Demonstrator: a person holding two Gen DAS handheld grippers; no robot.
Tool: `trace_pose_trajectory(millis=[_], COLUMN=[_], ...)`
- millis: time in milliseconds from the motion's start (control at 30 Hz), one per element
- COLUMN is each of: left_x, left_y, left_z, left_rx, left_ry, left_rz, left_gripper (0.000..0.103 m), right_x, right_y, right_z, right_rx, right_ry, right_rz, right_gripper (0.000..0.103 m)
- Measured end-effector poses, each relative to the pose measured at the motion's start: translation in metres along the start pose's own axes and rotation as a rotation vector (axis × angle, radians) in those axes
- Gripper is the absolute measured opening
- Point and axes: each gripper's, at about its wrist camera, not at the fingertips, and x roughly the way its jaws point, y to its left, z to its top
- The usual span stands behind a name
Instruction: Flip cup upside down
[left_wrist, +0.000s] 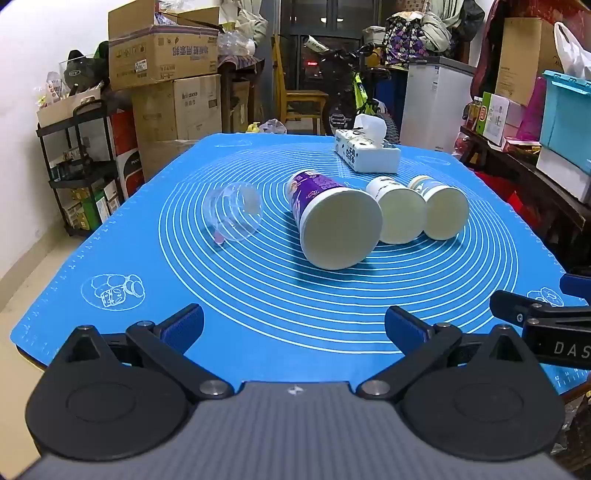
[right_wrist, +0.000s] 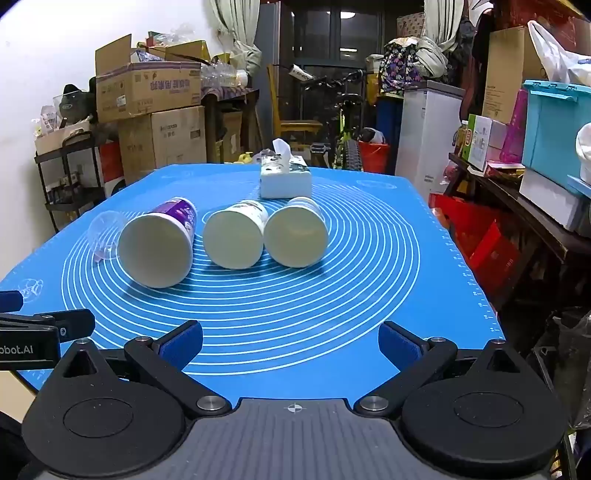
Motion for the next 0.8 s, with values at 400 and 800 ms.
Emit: trace_pose_trajectory(millis=[400,800], left_x=[0.0,-0.0027], left_y=[0.0004,0.0009], left_z=[0.0004,0.0012], left_rx=[-0.01,-0.01], left_ry=[-0.001,0.0], left_rz=[-0.009,-0.01], left_gripper=[0.103,0.103], right_x=[0.0015,0.002], right_y=[0.0012,-0.0003], right_z=[-0.0003,-0.0039], right_rx=[-0.012,-0.015], right_ry=[0.008,0.01], right_rz=[-0.008,-0.014], right_gripper=[0.101,0.101])
